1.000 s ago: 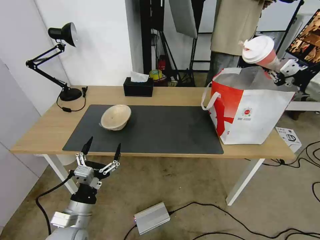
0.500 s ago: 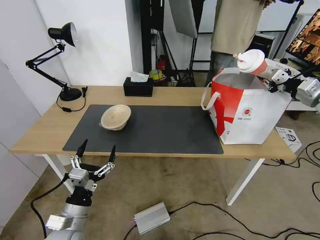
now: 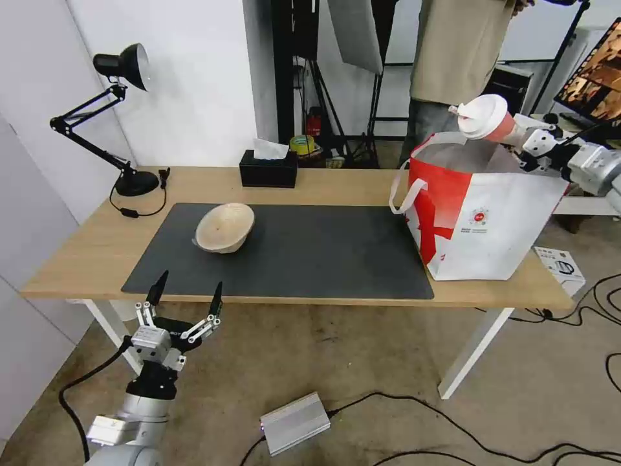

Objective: Pick up the trash from the table and place it into the takeout bag.

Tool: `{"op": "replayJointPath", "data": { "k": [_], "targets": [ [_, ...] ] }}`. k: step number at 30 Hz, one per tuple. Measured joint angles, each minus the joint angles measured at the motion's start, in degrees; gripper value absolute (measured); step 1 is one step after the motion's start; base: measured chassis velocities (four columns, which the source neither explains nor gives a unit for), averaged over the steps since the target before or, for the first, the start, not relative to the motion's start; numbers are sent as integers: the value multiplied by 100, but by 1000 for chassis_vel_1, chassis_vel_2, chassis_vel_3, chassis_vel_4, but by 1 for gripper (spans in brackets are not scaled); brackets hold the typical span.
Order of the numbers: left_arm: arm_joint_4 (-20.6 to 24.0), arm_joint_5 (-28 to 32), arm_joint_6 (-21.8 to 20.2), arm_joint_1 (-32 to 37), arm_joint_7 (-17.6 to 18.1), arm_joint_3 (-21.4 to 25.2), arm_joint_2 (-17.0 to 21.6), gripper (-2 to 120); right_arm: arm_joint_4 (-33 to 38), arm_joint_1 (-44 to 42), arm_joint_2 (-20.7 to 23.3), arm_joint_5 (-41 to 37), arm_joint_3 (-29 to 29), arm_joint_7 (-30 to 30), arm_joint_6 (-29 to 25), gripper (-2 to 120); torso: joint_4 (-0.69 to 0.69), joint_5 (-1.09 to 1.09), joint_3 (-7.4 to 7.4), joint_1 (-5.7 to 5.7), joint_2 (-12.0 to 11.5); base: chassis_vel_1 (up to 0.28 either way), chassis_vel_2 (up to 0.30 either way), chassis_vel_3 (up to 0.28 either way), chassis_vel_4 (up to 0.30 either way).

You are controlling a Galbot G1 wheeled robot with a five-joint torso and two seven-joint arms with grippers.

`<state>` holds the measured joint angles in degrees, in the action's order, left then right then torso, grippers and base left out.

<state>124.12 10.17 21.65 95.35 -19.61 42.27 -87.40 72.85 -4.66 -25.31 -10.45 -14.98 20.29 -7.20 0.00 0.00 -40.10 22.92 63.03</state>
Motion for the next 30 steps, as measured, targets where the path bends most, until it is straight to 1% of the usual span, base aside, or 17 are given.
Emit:
{"op": "replayJointPath", "data": {
  "k": [7,11,12,15,23,30],
  "targets": [
    [-19,39,2,-34,-22,17,6,100,-140,384,-51,17,-314,66,-16,9,0,0,0,0,0,0,0,0,0],
    [-34,54,2,-52,-30,16,2,100,-204,793,-56,27,-691,147,-30,9,0,-1,0,0,0,0,0,0,0],
    [-34,54,2,-52,-30,16,2,100,-204,793,-56,27,-691,147,-30,9,0,-1,0,0,0,0,0,0,0],
    [-52,57,8,-54,-36,13,2,100,-212,1030,-3,34,-982,209,-90,9,0,0,0,0,0,0,0,0,0],
    [-79,62,48,-42,-45,2,8,100,-204,1300,54,82,-1224,373,-173,9,0,0,0,0,0,0,0,0,0],
    [-69,62,97,5,-57,-4,5,100,-138,1349,113,124,-1274,508,-207,9,0,0,0,0,0,0,0,0,0]
  ]
}}
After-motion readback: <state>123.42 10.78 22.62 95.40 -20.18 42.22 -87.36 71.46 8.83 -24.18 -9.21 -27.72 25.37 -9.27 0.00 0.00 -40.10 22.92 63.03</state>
